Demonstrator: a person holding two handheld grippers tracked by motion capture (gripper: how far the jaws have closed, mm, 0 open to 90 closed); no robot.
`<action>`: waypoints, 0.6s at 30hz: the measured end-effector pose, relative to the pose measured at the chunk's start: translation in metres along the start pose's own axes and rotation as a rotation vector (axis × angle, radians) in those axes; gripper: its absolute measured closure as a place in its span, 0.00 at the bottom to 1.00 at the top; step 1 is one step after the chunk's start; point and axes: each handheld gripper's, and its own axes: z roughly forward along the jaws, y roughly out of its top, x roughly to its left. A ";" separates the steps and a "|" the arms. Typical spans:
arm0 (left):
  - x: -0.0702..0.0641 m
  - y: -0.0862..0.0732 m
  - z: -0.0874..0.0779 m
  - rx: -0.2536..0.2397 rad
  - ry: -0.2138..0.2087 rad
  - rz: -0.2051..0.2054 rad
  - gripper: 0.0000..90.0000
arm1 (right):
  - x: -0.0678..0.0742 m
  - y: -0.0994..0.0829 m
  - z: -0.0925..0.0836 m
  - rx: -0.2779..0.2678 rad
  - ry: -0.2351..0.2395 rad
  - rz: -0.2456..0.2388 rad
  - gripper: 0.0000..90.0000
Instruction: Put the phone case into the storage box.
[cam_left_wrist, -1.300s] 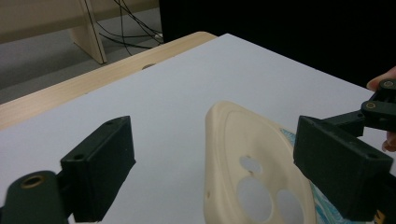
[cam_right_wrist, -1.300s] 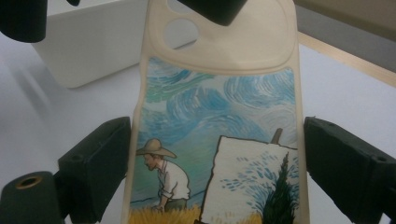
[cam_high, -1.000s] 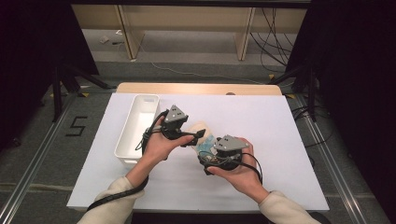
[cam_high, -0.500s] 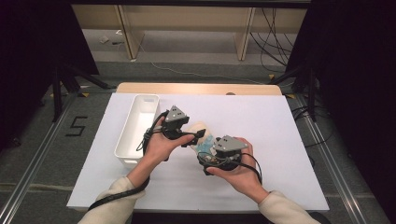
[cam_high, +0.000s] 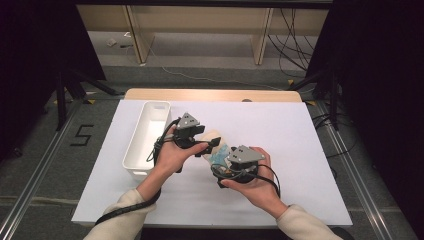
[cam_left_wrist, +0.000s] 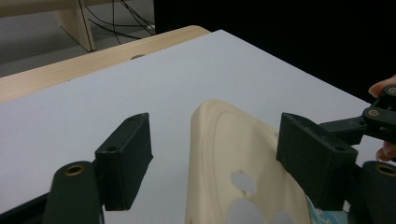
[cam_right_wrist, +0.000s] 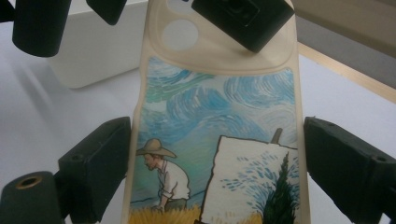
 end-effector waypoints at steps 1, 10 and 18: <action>0.000 0.000 0.000 0.002 -0.001 -0.004 0.30 | 0.000 0.000 0.000 -0.001 0.001 0.000 0.13; 0.000 0.001 0.001 0.012 -0.016 -0.022 0.37 | 0.002 0.000 0.000 -0.005 0.001 -0.011 0.13; -0.001 0.002 0.001 0.010 -0.031 -0.036 0.46 | 0.004 0.000 0.000 -0.007 0.001 -0.022 0.13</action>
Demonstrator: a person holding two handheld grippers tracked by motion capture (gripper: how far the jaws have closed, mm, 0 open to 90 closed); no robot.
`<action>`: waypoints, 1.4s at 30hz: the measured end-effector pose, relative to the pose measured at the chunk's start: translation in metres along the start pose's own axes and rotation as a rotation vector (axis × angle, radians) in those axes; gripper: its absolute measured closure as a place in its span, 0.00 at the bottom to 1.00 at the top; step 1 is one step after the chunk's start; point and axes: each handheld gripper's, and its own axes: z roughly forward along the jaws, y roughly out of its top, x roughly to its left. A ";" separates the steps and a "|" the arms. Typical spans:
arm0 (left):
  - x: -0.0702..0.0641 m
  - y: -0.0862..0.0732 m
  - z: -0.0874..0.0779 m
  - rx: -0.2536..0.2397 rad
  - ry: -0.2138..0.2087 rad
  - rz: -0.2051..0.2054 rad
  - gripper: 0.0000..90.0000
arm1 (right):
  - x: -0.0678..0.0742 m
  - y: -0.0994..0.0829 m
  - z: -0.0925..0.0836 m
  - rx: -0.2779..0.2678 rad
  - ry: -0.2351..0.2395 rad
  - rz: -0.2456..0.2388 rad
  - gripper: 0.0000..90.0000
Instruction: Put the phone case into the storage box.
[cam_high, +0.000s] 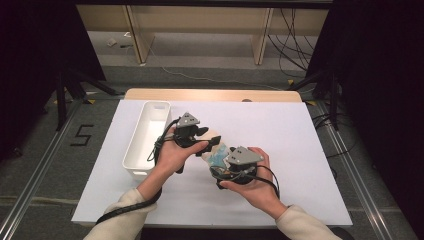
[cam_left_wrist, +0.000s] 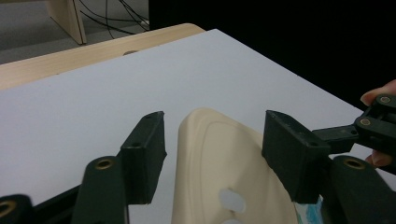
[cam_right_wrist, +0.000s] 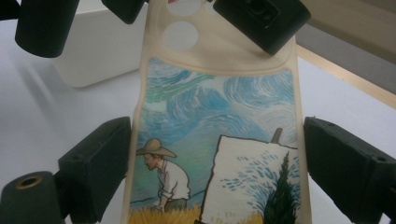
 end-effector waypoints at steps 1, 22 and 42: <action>0.000 0.000 0.000 0.001 -0.003 0.000 0.48 | 0.000 0.000 0.000 0.000 -0.001 -0.004 0.13; -0.006 0.009 -0.013 -0.070 -0.066 -0.069 0.85 | -0.001 -0.003 0.003 0.026 0.006 -0.018 0.34; -0.013 0.015 -0.022 -0.070 -0.065 0.096 0.88 | -0.028 -0.005 -0.004 -0.021 0.069 0.048 0.25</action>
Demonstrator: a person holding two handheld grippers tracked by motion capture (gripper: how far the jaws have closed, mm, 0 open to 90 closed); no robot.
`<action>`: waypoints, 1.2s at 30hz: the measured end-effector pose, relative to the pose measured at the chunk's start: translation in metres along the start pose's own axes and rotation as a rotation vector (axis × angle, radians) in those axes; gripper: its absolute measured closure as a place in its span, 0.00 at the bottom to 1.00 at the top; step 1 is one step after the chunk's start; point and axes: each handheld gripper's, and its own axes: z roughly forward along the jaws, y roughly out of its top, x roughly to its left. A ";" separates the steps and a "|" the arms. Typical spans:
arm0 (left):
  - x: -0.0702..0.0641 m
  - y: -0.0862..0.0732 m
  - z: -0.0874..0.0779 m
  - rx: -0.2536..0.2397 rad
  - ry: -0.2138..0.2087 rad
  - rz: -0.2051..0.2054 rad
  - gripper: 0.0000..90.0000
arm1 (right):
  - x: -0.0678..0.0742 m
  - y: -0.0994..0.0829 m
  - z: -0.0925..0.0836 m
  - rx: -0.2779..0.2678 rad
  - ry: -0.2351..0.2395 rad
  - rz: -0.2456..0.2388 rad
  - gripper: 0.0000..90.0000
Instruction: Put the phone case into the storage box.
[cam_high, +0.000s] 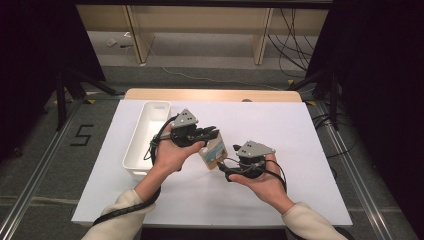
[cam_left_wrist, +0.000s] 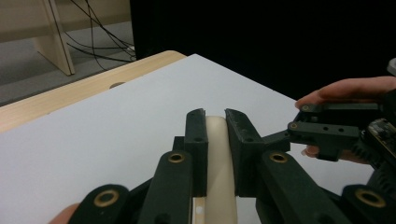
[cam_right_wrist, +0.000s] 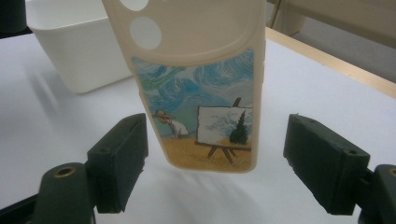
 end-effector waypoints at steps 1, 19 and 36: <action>0.000 0.000 0.000 0.002 -0.004 0.006 0.88 | -0.001 0.000 0.000 0.001 0.005 -0.002 0.25; -0.010 0.002 0.001 0.029 -0.139 0.089 0.88 | -0.010 -0.006 0.000 0.015 0.114 -0.031 0.21; -0.018 0.006 0.000 0.043 -0.202 0.133 0.88 | -0.015 -0.010 0.000 0.027 0.138 -0.052 0.29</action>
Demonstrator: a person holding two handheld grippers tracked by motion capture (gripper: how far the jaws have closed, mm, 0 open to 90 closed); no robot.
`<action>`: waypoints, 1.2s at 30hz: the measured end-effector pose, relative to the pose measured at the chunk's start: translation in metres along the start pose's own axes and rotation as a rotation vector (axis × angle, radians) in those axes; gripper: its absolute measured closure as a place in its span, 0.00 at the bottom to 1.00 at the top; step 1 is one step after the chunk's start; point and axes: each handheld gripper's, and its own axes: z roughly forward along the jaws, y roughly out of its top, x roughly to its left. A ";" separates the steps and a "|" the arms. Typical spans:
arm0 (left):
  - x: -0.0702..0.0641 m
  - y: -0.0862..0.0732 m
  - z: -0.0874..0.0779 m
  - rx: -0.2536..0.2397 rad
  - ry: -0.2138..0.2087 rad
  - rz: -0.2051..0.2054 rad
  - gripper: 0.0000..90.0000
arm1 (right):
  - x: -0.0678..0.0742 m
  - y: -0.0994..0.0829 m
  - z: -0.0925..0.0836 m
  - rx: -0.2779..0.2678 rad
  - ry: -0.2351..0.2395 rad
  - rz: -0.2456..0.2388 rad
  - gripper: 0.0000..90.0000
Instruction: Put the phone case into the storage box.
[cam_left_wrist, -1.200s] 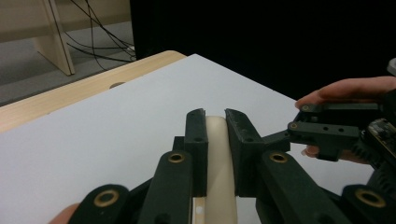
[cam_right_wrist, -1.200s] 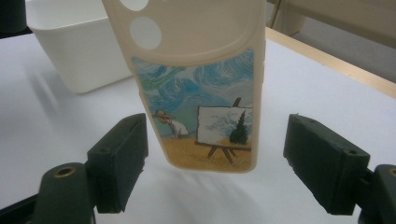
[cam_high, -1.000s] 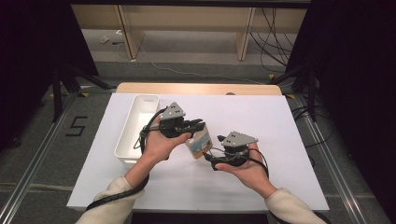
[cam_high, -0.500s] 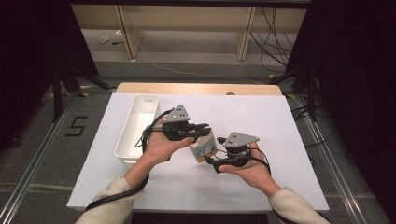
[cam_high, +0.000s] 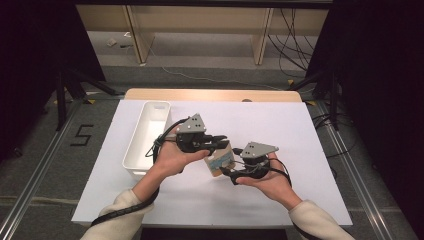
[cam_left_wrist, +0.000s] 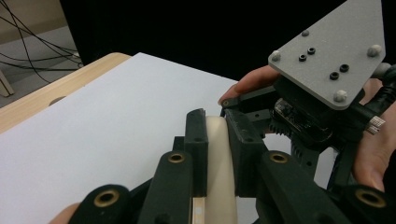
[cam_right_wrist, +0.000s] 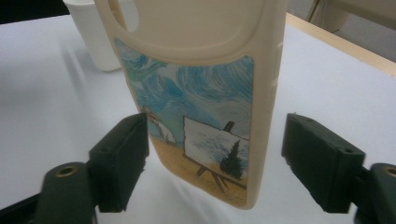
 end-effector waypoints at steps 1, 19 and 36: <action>0.000 0.000 0.000 0.001 0.000 0.000 0.88 | 0.000 0.000 0.000 0.000 0.004 0.000 0.31; -0.003 0.002 0.000 0.016 -0.036 0.029 0.88 | -0.008 -0.001 0.001 -0.010 0.092 -0.031 0.47; 0.000 0.000 0.001 0.010 -0.051 0.032 0.88 | -0.013 -0.002 0.000 0.013 0.118 -0.078 0.70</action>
